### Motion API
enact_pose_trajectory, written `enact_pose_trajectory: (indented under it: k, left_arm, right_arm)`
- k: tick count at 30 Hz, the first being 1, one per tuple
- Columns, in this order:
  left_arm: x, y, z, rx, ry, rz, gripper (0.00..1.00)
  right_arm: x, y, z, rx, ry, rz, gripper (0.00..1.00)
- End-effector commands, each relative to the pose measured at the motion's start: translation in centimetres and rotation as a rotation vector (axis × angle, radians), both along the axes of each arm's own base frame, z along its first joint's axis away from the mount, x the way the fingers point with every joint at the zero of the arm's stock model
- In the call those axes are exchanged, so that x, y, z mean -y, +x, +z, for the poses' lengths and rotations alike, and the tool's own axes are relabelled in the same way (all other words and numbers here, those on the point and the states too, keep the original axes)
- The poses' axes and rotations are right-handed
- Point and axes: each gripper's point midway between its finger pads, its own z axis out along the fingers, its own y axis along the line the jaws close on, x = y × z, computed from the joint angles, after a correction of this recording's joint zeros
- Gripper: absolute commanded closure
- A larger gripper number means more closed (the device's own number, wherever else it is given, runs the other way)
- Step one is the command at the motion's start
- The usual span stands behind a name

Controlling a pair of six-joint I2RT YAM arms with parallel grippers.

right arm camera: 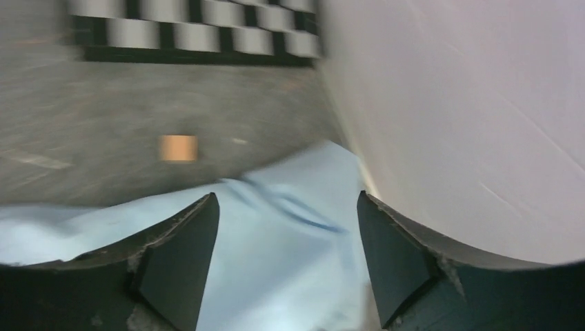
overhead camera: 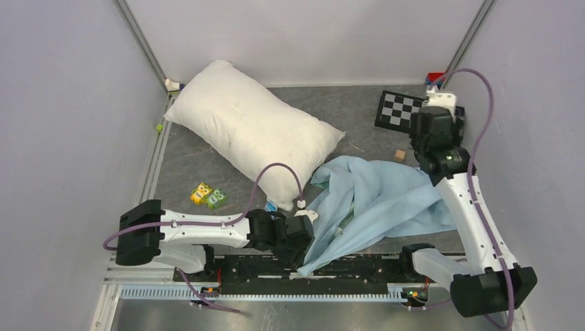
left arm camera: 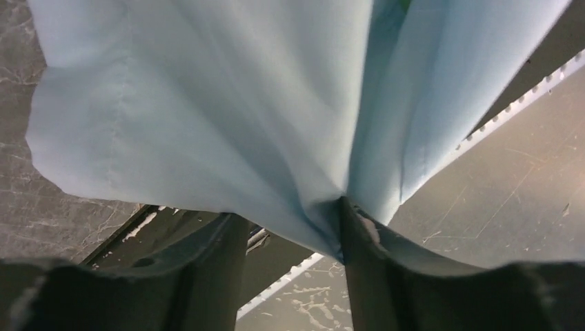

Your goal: Put the pillow into the pillowcase

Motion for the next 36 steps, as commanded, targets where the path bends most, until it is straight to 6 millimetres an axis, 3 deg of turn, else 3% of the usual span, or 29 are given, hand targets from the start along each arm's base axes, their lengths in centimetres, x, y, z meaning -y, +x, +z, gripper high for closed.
enact_pose_trajectory:
  k: [1,4,8,12,15,17,19,21,22,23,28,30,31,32,34,36]
  left_arm:
    - [1.1,0.9,1.8,0.047,-0.077,0.039,0.37]
    - [0.3,3.6,5.1,0.149,-0.118,0.137,0.25]
    - [-2.0,9.7,10.6,0.283,-0.177,0.321,0.13]
    - [-3.9,16.9,15.0,0.395,-0.215,0.487,0.04]
    - [-3.2,21.8,16.9,0.436,-0.232,0.543,0.00]
    - [-2.2,24.9,17.2,0.436,-0.227,0.553,0.00]
    - [-0.5,27.6,16.3,0.408,-0.203,0.542,0.00]
    - [1.4,29.6,15.5,0.398,-0.183,0.500,0.00]
    - [2.0,30.3,14.7,0.390,-0.149,0.482,0.00]
    - [2.5,31.2,13.7,0.382,-0.109,0.473,0.00]
    - [2.7,34.2,7.1,0.384,0.109,0.446,0.00]
    - [2.0,34.7,4.6,0.376,0.200,0.438,0.01]
    - [1.8,35.0,3.9,0.381,0.229,0.436,0.07]
    - [1.4,35.3,3.2,0.386,0.261,0.434,0.20]
    - [0.4,36.1,3.2,0.405,0.288,0.455,0.59]
    - [-0.4,36.7,4.7,0.408,0.254,0.487,0.94]
  right_arm:
    - [-10.5,4.2,-0.4,0.105,0.089,0.394,0.18]
    - [-17.3,5.3,-3.1,0.102,0.145,0.655,0.17]
    - [-25.3,4.9,-6.5,0.102,0.230,0.941,0.16]
    - [-30.9,4.0,-10.2,0.045,0.215,1.133,0.15]
    - [-33.3,3.6,-13.1,-0.006,0.238,1.192,0.15]
    - [-33.8,3.5,-15.0,-0.038,0.228,1.191,0.16]
    - [-33.0,3.5,-16.8,-0.073,0.214,1.143,0.24]
    - [-31.6,3.3,-17.9,-0.082,0.194,1.080,0.39]
    - [-30.9,3.1,-18.2,-0.079,0.207,1.035,0.53]
    - [-30.4,2.8,-18.3,-0.071,0.223,1.009,0.64]
    - [-28.2,1.6,-19.3,-0.066,0.273,0.896,0.94]
    - [-27.9,1.2,-19.3,-0.061,0.304,0.880,1.00]
    - [-27.9,1.2,-19.0,-0.053,0.322,0.867,1.00]
    - [-27.9,1.4,-18.6,-0.040,0.343,0.854,1.00]
    - [-27.8,2.0,-17.3,-0.009,0.374,0.828,1.00]
    - [-27.8,2.8,-15.8,0.020,0.406,0.811,1.00]
